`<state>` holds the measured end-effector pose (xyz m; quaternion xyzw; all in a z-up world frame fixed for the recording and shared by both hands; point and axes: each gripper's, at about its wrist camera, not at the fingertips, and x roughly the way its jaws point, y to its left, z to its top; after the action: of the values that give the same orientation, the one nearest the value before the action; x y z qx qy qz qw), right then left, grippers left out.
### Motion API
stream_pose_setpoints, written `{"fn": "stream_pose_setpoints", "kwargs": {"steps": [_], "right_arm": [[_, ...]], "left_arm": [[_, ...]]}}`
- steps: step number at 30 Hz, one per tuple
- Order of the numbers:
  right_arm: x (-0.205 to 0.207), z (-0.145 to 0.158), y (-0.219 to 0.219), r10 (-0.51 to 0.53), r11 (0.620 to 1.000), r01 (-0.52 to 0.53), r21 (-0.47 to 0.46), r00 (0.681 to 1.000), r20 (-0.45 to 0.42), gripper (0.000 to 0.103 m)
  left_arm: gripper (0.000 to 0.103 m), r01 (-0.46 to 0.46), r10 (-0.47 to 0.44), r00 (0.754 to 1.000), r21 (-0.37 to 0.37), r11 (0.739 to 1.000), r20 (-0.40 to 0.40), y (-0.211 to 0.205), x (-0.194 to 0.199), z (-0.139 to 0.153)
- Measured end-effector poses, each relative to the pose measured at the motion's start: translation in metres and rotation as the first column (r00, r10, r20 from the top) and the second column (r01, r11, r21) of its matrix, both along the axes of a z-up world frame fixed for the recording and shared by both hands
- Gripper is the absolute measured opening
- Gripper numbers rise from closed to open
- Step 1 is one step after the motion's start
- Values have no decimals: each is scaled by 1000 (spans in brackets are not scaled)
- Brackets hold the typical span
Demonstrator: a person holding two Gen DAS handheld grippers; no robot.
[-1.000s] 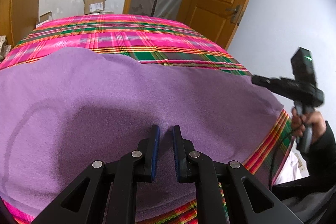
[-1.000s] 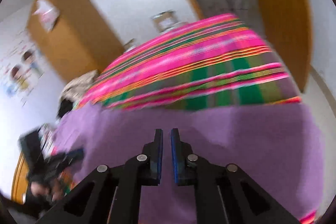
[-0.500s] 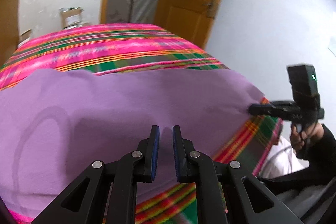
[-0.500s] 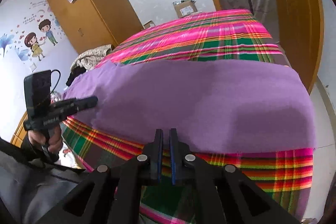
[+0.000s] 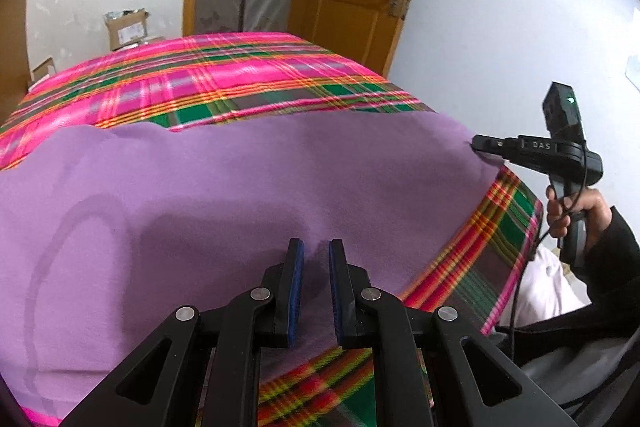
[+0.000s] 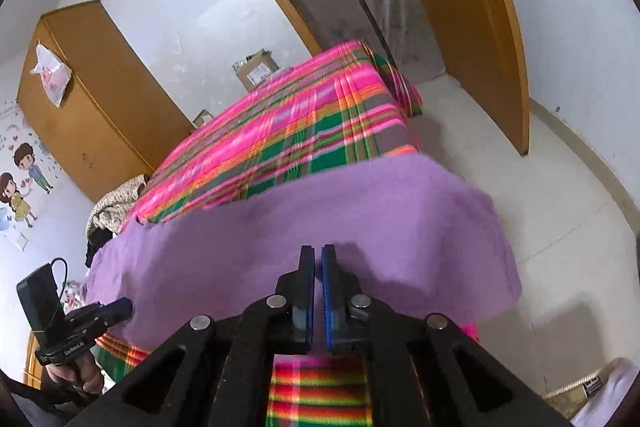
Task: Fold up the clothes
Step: 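Position the open right gripper over the sweatshirt's folded edge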
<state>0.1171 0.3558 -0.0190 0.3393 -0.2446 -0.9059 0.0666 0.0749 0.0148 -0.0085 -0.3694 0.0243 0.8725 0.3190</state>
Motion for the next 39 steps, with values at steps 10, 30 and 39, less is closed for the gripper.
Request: {"fn": "stream_pose_setpoints", "kwargs": {"steps": [10, 30, 39], "right_arm": [[-10, -19, 69, -226, 951, 238, -199, 971, 81, 3], [-51, 10, -80, 277, 961, -276, -37, 961, 22, 12], [-69, 13, -115, 347, 938, -348, 3, 936, 59, 14]], "left_arm": [[13, -56, 56, 998, 3, 998, 10, -12, -6, -1], [13, -371, 372, 928, -30, 928, 31, -73, -29, -3], [13, -395, 395, 919, -1, 919, 0, -93, -25, 1]]}}
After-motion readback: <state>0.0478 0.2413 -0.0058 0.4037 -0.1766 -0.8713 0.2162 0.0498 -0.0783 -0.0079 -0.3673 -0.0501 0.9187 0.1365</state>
